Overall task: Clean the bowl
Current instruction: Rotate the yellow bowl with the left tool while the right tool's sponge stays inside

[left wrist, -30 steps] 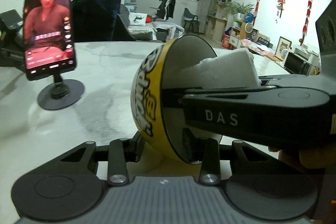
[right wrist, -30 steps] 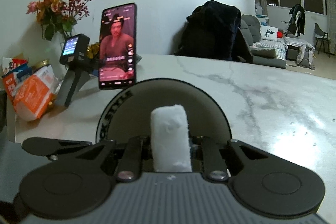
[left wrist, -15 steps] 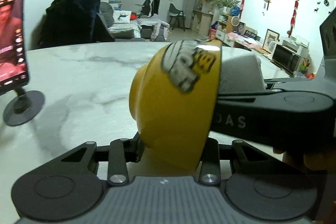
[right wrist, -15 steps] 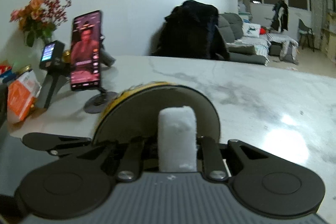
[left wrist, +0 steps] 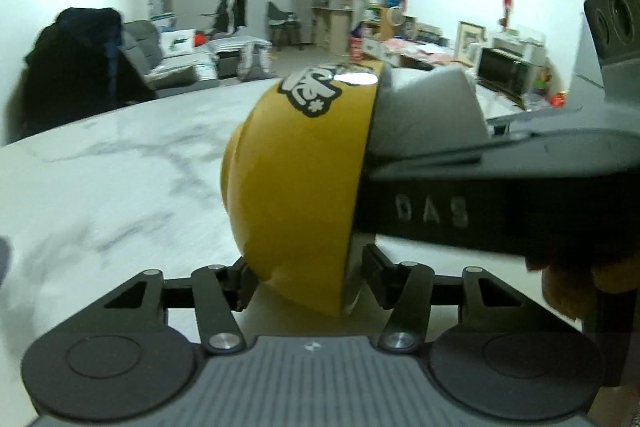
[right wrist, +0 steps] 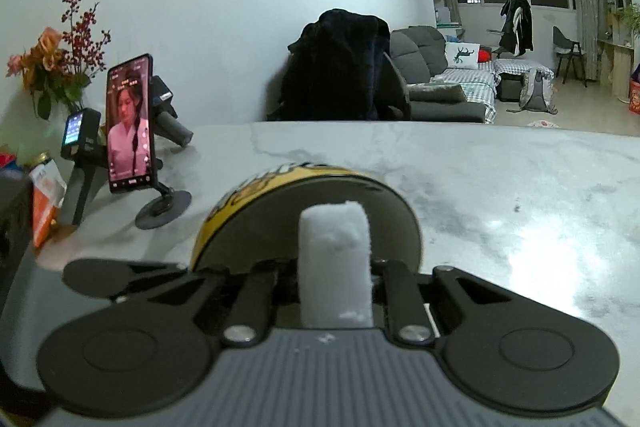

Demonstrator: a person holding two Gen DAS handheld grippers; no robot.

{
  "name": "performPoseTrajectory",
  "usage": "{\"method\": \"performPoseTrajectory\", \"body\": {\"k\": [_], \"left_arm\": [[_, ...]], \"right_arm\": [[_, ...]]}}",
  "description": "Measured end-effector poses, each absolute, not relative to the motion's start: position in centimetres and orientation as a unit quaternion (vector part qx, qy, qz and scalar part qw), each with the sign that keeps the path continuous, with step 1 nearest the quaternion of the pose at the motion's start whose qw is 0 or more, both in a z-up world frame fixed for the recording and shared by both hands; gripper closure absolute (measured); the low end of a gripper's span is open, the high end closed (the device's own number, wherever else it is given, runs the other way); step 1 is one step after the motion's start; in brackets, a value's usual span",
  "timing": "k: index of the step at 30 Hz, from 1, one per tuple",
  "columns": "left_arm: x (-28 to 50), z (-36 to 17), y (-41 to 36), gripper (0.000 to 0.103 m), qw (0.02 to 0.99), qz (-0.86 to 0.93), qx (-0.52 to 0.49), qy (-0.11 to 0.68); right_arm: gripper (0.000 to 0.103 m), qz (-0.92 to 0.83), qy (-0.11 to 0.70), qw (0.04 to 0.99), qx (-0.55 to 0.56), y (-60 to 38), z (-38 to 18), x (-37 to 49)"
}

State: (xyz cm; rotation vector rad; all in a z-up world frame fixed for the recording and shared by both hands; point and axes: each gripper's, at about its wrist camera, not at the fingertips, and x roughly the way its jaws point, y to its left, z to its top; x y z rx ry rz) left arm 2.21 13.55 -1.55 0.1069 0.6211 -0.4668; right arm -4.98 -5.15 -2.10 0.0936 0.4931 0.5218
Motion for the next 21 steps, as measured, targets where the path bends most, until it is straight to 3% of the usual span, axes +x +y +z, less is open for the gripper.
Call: {"method": "performPoseTrajectory", "body": {"k": [5,12,21], "left_arm": [[3.7,-1.6,12.7,0.049,0.908,-0.283,0.026,0.307],[4.8,-1.7,12.2,0.067,0.908,-0.261,0.038,0.327],[5.2,-1.1,13.5,0.067,0.909,-0.235,0.040,0.341]], "right_arm": [[0.083,0.274,0.234,0.932,0.041,-8.6,-1.7,-6.6],[0.084,0.263,0.237,0.935,0.021,-10.9,-2.4,-6.3],[0.084,0.280,0.248,0.927,0.021,-9.0,-2.7,-4.5]]}}
